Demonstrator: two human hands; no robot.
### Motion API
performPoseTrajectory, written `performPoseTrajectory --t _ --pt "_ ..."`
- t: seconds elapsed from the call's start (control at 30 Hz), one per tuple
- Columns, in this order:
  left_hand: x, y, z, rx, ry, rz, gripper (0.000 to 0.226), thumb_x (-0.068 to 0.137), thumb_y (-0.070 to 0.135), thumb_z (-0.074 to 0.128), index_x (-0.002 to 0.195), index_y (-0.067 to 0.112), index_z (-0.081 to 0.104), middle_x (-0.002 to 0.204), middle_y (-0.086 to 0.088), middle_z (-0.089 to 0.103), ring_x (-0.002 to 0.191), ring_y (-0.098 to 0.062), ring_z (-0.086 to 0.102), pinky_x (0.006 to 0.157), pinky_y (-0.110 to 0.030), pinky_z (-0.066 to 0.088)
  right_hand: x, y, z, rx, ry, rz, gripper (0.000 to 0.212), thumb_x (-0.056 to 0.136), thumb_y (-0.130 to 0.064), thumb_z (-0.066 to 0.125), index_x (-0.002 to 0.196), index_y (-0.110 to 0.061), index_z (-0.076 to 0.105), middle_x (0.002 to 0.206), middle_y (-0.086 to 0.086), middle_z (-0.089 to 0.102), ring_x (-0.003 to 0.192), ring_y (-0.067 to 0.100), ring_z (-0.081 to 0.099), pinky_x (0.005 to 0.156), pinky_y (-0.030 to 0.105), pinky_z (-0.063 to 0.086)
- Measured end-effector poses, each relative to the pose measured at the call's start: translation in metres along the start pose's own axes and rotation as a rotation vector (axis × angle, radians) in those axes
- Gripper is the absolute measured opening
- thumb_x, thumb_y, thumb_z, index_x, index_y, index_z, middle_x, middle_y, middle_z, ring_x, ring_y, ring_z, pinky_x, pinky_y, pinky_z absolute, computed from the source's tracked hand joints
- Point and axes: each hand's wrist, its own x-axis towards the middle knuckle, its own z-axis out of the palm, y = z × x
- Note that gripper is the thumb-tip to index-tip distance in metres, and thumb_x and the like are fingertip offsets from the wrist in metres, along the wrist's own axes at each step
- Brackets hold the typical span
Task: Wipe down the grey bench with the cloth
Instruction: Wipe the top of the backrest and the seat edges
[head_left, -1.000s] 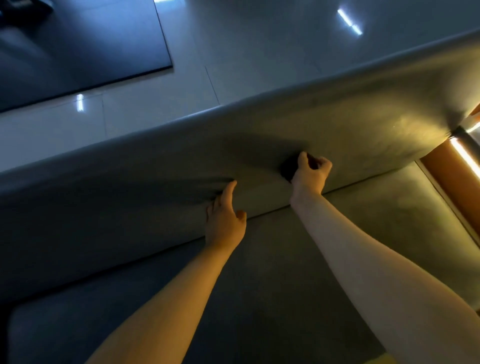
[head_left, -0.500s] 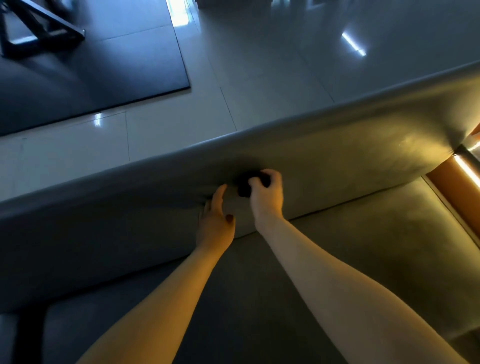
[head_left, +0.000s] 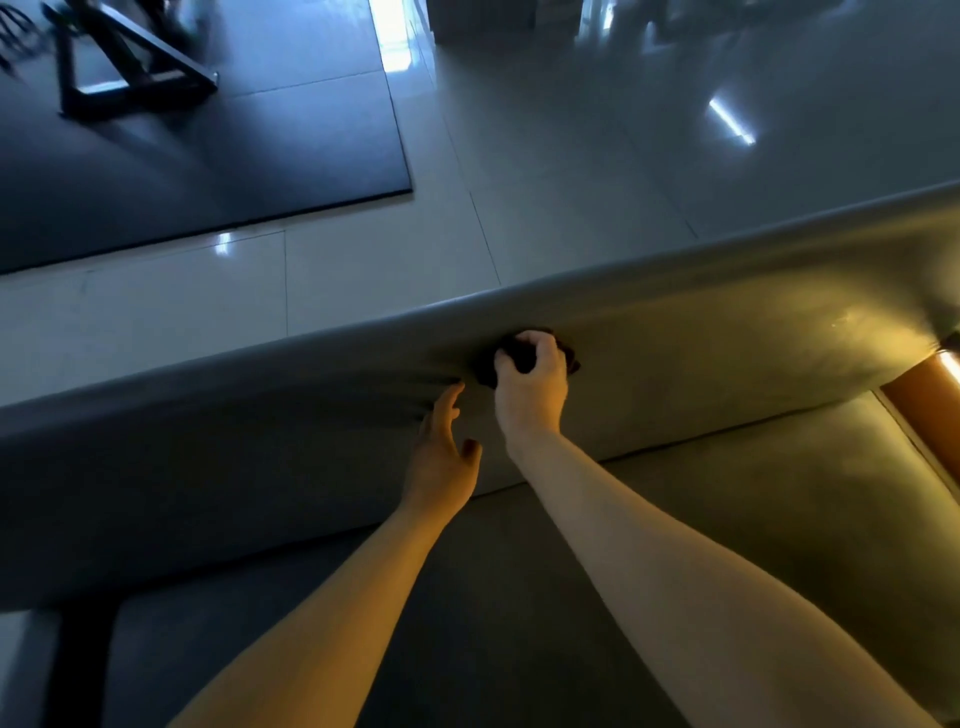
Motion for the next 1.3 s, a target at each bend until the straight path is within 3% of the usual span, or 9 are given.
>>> performPoseTrajectory --t 0.07,0.2,0.3,0.4,0.5,0.63,0.8,1.13,1.3 --pt "-0.002 -0.008 -0.012 0.0 0.04 0.002 0.072 0.099 0.013 0.06 0.155 0.035 0.022 0.151 0.0 0.043 0.132 -0.016 0.05 0.087 -0.024 0.048 -0.006 0.0 0.014 -0.038 -0.073 0.013 0.018 0.097 -0.016 0.065 0.111 -0.025 0.06 0.117 -0.004 0.051 0.098 0.004 0.051 0.087 0.021 0.048" --pt "-0.016 -0.012 -0.028 -0.013 0.106 0.005 0.069 0.096 0.01 0.063 0.153 0.03 0.03 0.148 0.001 0.044 0.136 -0.015 0.045 0.105 -0.033 0.046 -0.019 0.0 0.02 -0.126 -0.254 -0.042 0.023 0.095 -0.02 0.068 0.115 -0.025 0.059 0.117 -0.001 0.055 0.101 0.009 0.055 0.094 0.033 0.055" --pt "-0.022 -0.003 -0.045 0.107 0.331 0.181 0.061 0.089 0.004 0.067 0.144 0.02 0.046 0.141 -0.002 0.046 0.133 -0.018 0.042 0.108 -0.042 0.047 -0.031 -0.009 0.018 -0.181 -0.243 -0.35 0.039 0.092 -0.015 0.071 0.124 -0.027 0.052 0.121 -0.002 0.049 0.108 0.011 0.053 0.091 0.026 0.052" --pt "-0.012 0.01 -0.062 0.262 0.506 0.311 0.066 0.089 0.005 0.065 0.15 0.012 0.041 0.155 -0.012 0.035 0.145 -0.03 0.029 0.119 -0.042 0.03 -0.019 -0.019 0.021 -0.419 -0.211 -0.596 0.044 0.087 -0.004 0.069 0.126 -0.024 0.059 0.13 0.004 0.047 0.12 0.024 0.043 0.1 0.036 0.042" --pt "0.007 0.034 -0.064 0.397 0.426 0.366 0.065 0.094 0.016 0.062 0.154 0.01 0.036 0.161 -0.011 0.034 0.153 -0.029 0.022 0.124 -0.051 0.016 0.005 -0.025 0.012 -0.637 -0.293 -0.636 0.038 0.088 -0.004 0.067 0.121 -0.022 0.067 0.139 0.006 0.048 0.124 0.031 0.039 0.103 0.043 0.035" --pt "0.032 0.076 -0.032 0.464 0.267 0.338 0.06 0.096 0.024 0.062 0.151 0.014 0.04 0.156 -0.007 0.043 0.15 -0.024 0.03 0.125 -0.054 0.009 0.035 -0.019 -0.025 -0.702 -0.262 -0.712 0.032 0.089 -0.008 0.071 0.118 -0.02 0.071 0.133 0.003 0.059 0.111 0.03 0.045 0.097 0.044 0.046" --pt "0.056 0.132 0.029 0.467 0.21 0.359 0.063 0.098 0.027 0.058 0.156 0.018 0.032 0.162 -0.005 0.033 0.153 -0.026 0.023 0.125 -0.054 0.013 0.091 -0.014 -0.097 -0.736 -0.209 -0.756 0.041 0.086 -0.007 0.074 0.125 -0.019 0.07 0.127 0.001 0.064 0.103 0.03 0.049 0.089 0.043 0.052" --pt "0.102 0.233 0.139 0.557 0.155 0.403 0.072 0.091 0.046 0.058 0.153 0.017 0.036 0.156 -0.009 0.04 0.145 -0.034 0.031 0.117 -0.062 0.022 0.181 -0.002 -0.213 -0.771 -0.12 -0.691 0.044 0.088 -0.008 0.071 0.13 -0.017 0.067 0.126 0.0 0.062 0.1 0.028 0.046 0.082 0.041 0.054" --pt "0.111 0.246 0.167 0.639 0.165 0.338 0.076 0.088 0.056 0.061 0.154 0.031 0.032 0.158 -0.007 0.031 0.143 -0.039 0.023 0.113 -0.072 0.009 0.211 0.006 -0.262 -0.764 -0.054 -0.603 0.051 0.085 -0.007 0.074 0.134 -0.02 0.065 0.132 -0.001 0.059 0.107 0.024 0.039 0.093 0.045 0.05"
